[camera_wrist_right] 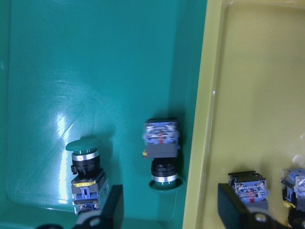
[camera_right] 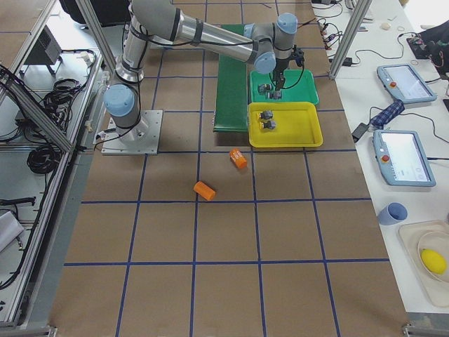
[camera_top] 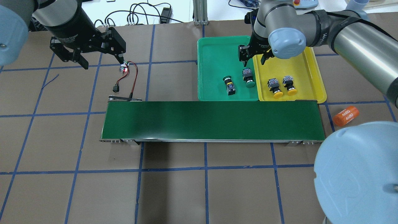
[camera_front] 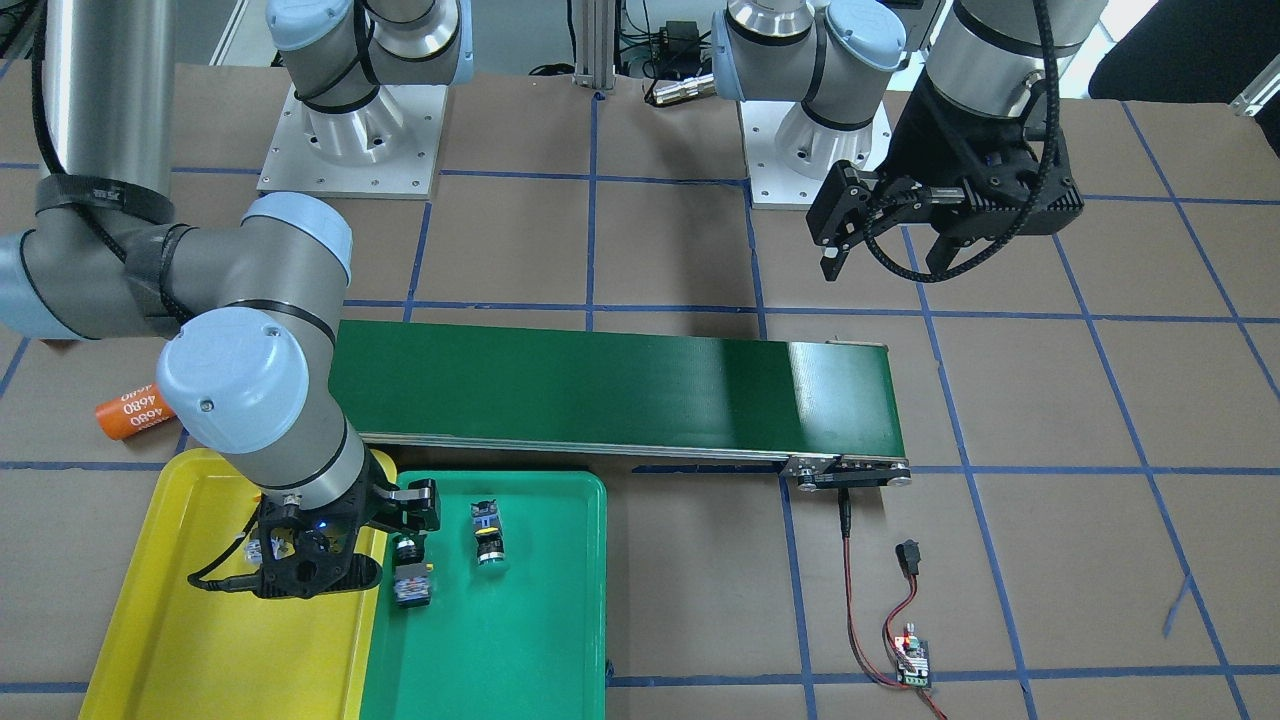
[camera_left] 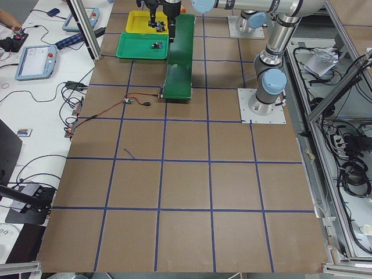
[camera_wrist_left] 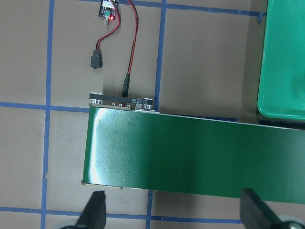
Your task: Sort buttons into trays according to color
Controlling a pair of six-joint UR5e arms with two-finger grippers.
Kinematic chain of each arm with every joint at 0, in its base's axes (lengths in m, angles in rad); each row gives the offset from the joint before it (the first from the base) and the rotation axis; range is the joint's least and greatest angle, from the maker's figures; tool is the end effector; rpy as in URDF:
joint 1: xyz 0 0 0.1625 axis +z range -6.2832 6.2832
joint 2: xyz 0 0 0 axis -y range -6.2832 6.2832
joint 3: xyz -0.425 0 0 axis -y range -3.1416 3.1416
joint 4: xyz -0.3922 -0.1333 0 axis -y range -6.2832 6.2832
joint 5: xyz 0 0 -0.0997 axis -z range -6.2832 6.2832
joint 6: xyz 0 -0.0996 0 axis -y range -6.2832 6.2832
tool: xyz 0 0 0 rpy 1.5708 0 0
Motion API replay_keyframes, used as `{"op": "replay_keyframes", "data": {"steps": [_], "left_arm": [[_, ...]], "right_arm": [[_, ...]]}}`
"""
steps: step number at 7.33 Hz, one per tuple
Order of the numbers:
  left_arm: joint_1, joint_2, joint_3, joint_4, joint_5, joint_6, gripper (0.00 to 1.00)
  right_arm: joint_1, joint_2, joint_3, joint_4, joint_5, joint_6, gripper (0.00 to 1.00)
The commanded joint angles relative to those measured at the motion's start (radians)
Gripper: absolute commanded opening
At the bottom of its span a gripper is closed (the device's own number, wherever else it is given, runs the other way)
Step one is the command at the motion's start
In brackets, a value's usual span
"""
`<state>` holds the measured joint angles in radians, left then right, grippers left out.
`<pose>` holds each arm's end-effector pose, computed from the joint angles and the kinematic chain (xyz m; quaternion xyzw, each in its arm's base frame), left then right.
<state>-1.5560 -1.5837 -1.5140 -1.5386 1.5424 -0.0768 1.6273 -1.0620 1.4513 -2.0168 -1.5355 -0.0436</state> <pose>-0.1287 -0.5062 0.5130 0.0452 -0.9982 0.0376 0.0154 0.1747 -0.6663 0.2911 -0.0505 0.9982 -0.0282 0.0178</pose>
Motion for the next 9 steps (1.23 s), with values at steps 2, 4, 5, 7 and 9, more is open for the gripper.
{"op": "replay_keyframes", "data": {"steps": [2, 4, 5, 7, 9], "left_arm": [[0.001, -0.002, 0.001, 0.0, -0.002, 0.0, 1.0], [0.001, 0.001, 0.0, 0.0, -0.002, 0.0, 1.0], [0.001, -0.002, 0.001, 0.0, -0.004, 0.0, 1.0], [0.002, -0.002, 0.0, 0.0, -0.002, 0.0, 1.0], [0.001, 0.001, 0.001, -0.006, 0.008, 0.0, 1.0]], "right_arm": [[-0.003, -0.077, -0.012, 0.131, 0.0, -0.001, 1.0], [0.002, -0.255, -0.012, 0.336, 0.002, 0.001, 1.0], [0.005, -0.342, -0.012, 0.439, 0.0, -0.001, 1.0], [0.005, -0.409, 0.012, 0.506, -0.001, -0.002, 1.0], [0.005, -0.417, 0.043, 0.503, 0.0, -0.002, 1.0]]}}
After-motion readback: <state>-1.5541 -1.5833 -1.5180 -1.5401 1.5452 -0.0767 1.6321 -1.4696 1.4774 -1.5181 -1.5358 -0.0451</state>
